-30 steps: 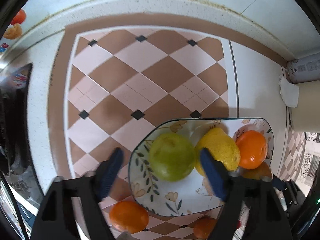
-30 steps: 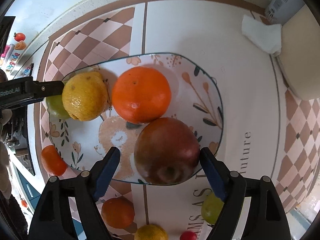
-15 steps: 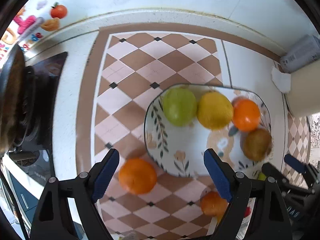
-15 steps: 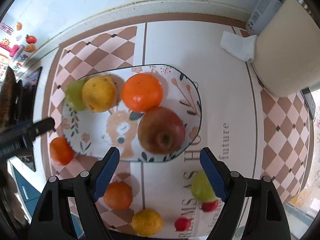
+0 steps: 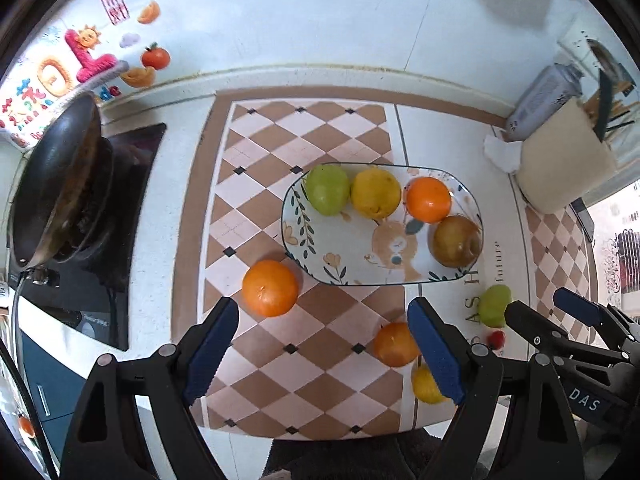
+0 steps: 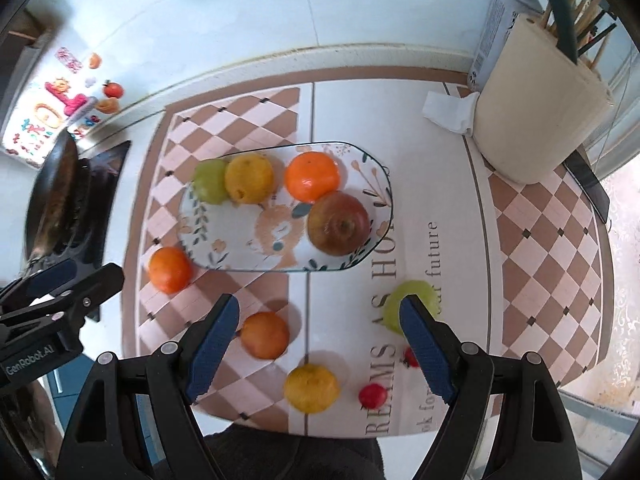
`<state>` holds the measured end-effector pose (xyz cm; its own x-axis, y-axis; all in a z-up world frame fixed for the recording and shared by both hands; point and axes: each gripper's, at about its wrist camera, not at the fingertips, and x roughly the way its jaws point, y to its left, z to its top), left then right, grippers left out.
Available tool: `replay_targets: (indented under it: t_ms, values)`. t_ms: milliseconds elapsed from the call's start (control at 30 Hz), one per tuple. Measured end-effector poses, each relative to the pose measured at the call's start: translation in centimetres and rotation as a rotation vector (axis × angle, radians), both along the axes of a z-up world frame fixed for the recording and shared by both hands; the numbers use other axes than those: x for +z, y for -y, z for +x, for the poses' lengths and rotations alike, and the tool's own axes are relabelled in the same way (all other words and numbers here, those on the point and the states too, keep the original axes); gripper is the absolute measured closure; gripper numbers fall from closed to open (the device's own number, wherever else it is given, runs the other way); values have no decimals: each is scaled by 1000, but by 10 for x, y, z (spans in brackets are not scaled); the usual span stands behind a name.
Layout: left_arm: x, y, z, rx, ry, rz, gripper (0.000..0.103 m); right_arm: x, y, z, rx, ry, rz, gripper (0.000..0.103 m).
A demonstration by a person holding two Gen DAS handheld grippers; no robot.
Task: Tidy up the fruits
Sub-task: 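Lower both apples onto the white plate and open both tools, then grasp an orange with the right tool while the left tool grasps another orange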
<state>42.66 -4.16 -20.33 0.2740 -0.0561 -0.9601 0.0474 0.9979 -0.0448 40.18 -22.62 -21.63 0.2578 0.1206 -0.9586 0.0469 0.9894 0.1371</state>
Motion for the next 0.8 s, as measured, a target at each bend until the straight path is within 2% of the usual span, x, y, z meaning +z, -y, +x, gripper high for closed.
replay_targets:
  t_ms: [233,467,800]
  values:
    - [36,-1,-30,2,79,13,17,40,-4,-34,19,79,9,18]
    - [55,-2,-47,2,106,-13,17,74,-6,-55,32,142,-9,18]
    - [72,-3,-57,8,143,-49,17,94,-7,-62,32,172,12,18]
